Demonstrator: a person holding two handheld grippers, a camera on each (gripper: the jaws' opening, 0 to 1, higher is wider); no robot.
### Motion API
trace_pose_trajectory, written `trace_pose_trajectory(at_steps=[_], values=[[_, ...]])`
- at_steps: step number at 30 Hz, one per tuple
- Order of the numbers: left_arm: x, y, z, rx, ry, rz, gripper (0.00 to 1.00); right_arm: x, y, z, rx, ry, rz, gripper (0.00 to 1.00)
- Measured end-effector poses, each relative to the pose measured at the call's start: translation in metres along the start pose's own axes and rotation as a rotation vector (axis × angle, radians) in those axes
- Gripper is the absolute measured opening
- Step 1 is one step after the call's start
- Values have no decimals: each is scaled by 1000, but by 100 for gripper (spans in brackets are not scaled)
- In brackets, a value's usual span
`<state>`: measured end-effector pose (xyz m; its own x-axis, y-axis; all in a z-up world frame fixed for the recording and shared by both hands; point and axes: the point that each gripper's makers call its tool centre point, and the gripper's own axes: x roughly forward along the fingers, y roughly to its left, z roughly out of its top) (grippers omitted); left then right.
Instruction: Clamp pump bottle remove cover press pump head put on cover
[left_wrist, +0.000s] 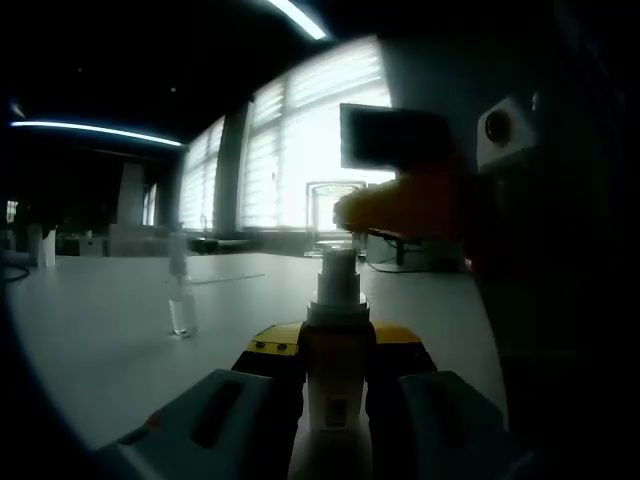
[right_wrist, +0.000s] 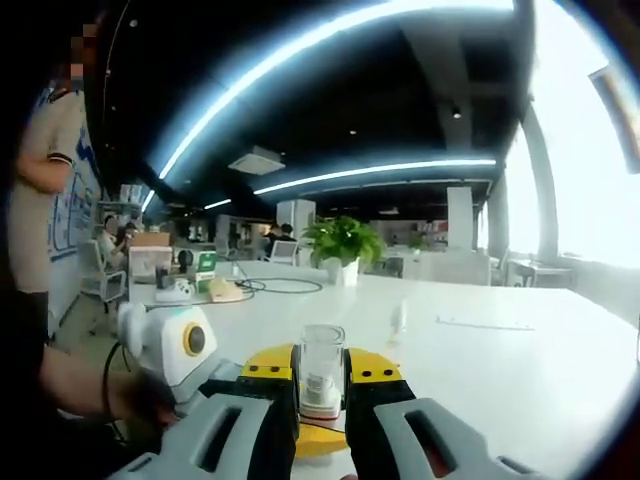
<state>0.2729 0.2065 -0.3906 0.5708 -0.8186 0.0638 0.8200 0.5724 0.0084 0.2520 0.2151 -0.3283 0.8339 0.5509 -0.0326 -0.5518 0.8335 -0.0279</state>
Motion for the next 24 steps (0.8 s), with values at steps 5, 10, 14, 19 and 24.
trace_pose_trajectory(at_steps=[5, 10, 14, 19, 24], values=[[0, -1, 0, 1, 0, 0, 14, -1, -6, -7, 4, 14, -24, 12], [0, 0, 0, 0, 0, 0, 14, 0, -4, -9, 1, 13, -40, 12], [0, 1, 0, -3, 1, 3, 14, 0, -4, -9, -3, 8, -57, 12], [0, 1, 0, -3, 1, 5, 14, 2, -1, -18, -38, 39, -73, 12], [0, 0, 0, -4, 1, 6, 14, 1, -2, -18, -26, 40, -76, 12]])
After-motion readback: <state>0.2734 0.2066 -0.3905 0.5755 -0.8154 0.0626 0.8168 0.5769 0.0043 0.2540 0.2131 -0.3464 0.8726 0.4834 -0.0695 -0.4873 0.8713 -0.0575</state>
